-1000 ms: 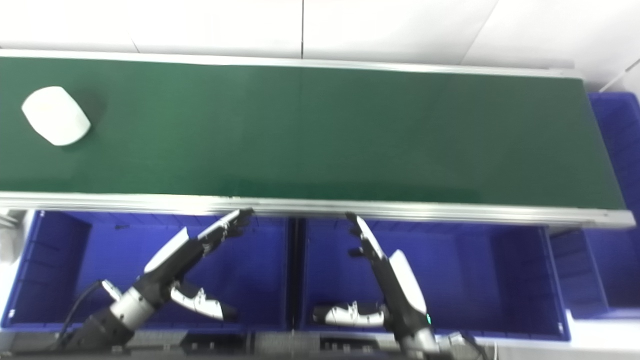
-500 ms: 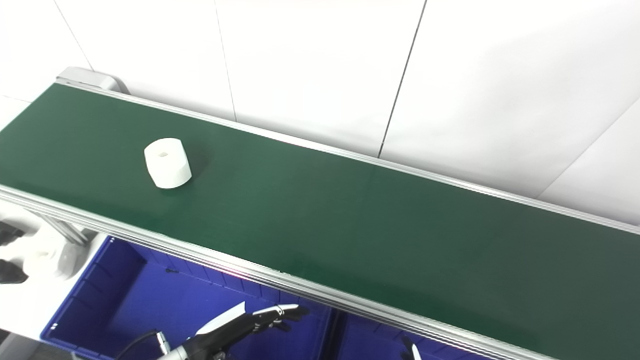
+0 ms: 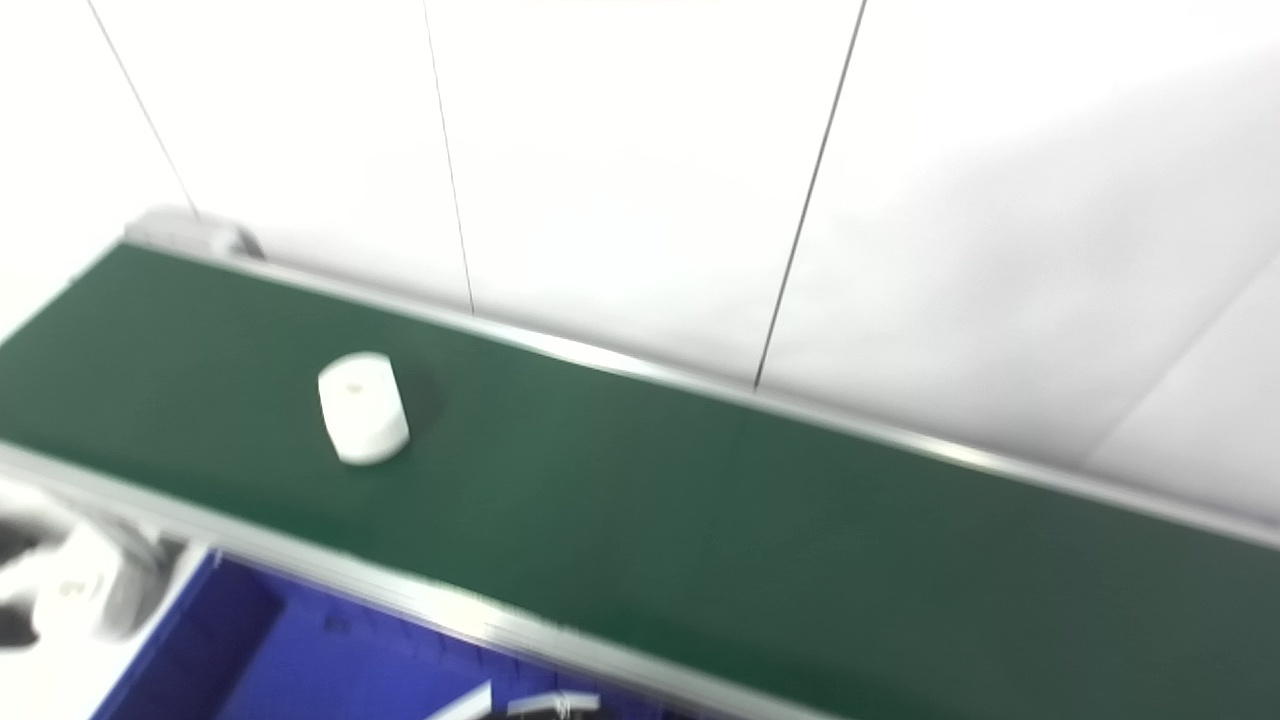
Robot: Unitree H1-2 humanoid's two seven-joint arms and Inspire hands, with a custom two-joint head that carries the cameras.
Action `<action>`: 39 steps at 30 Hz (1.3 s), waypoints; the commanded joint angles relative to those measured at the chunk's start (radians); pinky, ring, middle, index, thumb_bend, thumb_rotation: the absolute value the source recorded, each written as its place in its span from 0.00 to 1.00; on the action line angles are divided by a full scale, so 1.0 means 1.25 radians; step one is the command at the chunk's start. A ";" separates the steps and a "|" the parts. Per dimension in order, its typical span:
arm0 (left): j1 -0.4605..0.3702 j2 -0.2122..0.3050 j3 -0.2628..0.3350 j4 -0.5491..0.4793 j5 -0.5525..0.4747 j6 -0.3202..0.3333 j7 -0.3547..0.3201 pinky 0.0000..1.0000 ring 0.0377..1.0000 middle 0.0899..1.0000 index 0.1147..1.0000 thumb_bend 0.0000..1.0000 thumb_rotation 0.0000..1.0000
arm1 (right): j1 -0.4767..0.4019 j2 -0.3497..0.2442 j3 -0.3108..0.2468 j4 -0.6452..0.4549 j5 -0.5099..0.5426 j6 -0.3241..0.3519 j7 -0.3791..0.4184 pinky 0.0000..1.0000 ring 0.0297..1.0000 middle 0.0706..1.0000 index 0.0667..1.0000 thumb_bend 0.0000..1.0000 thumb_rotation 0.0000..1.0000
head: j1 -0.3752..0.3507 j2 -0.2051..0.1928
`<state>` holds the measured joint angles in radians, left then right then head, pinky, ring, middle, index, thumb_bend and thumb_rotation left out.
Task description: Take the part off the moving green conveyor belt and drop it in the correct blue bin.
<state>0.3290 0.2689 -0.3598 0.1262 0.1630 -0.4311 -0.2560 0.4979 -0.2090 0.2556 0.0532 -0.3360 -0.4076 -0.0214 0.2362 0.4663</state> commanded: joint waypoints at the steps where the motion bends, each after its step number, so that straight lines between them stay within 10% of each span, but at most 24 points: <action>1: -0.004 0.009 -0.005 -0.007 -0.010 -0.031 0.019 0.75 0.84 0.88 0.83 0.93 0.22 | 0.001 -0.002 0.003 -0.007 0.009 -0.049 -0.017 0.80 0.90 0.98 0.99 0.86 0.20 | -0.003 -0.006; 15: 0.023 0.002 -0.002 -0.134 -0.103 -0.031 0.039 0.69 0.79 0.86 0.79 0.94 0.21 | -0.003 -0.007 0.005 -0.008 0.008 -0.048 -0.019 0.61 0.76 0.98 0.98 0.86 0.18 | 0.000 -0.001; 22: 0.043 -0.004 0.058 -0.310 -0.117 -0.030 0.045 0.68 0.77 0.86 0.80 0.95 0.22 | -0.004 -0.012 0.005 -0.008 0.020 -0.048 -0.014 0.81 0.89 0.98 0.99 0.85 0.20 | 0.004 0.005; 30: 0.009 -0.012 0.129 -0.443 -0.106 0.072 0.047 0.69 0.81 0.89 0.83 0.95 0.20 | 0.002 -0.014 -0.004 -0.036 0.027 -0.022 0.007 0.92 0.96 0.98 0.99 0.85 0.20 | 0.005 0.028; 39: -0.098 -0.061 0.202 -0.456 -0.006 0.207 0.076 0.82 0.91 0.95 0.93 0.91 0.27 | 0.003 -0.009 -0.016 -0.043 0.019 -0.037 0.005 0.81 0.91 0.97 0.98 0.85 0.17 | -0.004 0.062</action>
<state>0.2285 0.1953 -0.1234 -0.4043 0.1205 -0.1903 -0.1788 0.4944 -0.2202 0.2437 0.0276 -0.3245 -0.4077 -0.0099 0.2317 0.5353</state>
